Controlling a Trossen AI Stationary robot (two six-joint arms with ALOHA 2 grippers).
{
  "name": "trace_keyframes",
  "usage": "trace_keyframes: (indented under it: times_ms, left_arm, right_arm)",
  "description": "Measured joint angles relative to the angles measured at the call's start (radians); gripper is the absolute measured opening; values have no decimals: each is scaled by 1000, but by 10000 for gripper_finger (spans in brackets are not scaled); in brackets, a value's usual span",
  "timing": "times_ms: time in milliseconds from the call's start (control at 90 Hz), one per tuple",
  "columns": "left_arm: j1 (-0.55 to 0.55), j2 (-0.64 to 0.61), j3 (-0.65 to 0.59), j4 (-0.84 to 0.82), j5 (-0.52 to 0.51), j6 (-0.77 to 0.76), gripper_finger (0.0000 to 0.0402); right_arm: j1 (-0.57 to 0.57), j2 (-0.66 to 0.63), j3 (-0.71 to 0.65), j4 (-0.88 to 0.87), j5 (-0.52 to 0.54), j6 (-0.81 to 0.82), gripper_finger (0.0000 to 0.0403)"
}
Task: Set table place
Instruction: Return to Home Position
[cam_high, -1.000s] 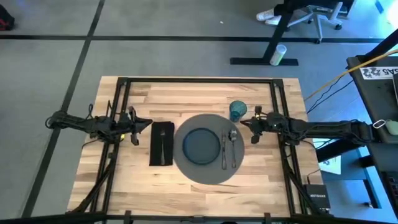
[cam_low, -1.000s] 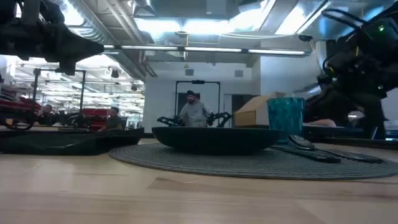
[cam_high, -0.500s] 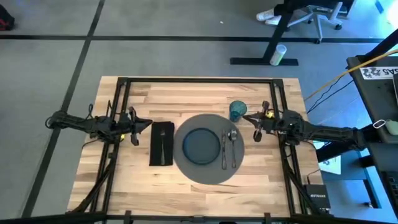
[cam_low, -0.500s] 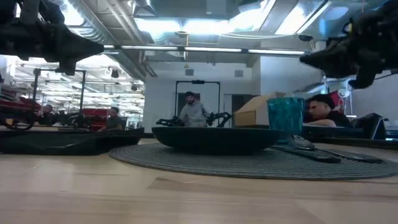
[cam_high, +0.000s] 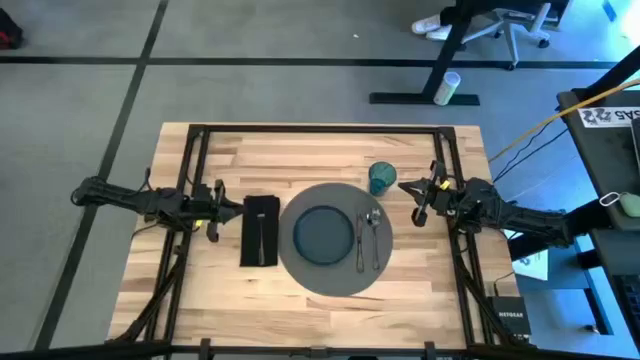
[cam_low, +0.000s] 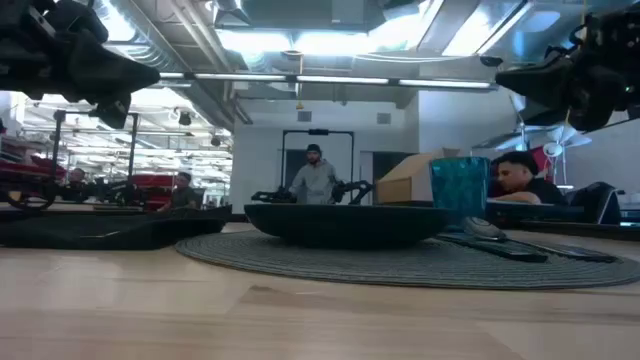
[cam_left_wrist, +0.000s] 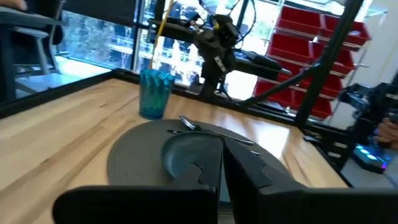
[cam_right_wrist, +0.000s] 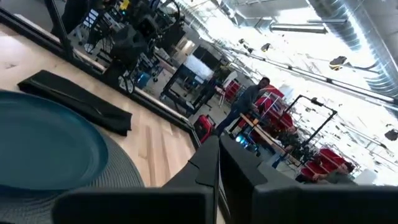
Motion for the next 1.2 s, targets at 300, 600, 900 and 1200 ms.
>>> trace_keyframes:
  times_ms: [300, 600, 900, 1200]
  left_arm:
    - [79, 0, 0, 0, 2, 66, 0]
    - [244, -1, 0, 1, -5, 159, 0]
    - [404, 8, 0, 1, -6, 221, 0]
    - [513, 75, 0, 2, -12, 235, 0]
  right_arm:
    - [0, 0, 0, -6, 0, 1, 0]
    - [0, 0, 0, -35, -36, -3, 0]
    - [0, 0, 0, -106, 49, 7, 0]
    - [0, 14, 0, -106, 51, -16, 0]
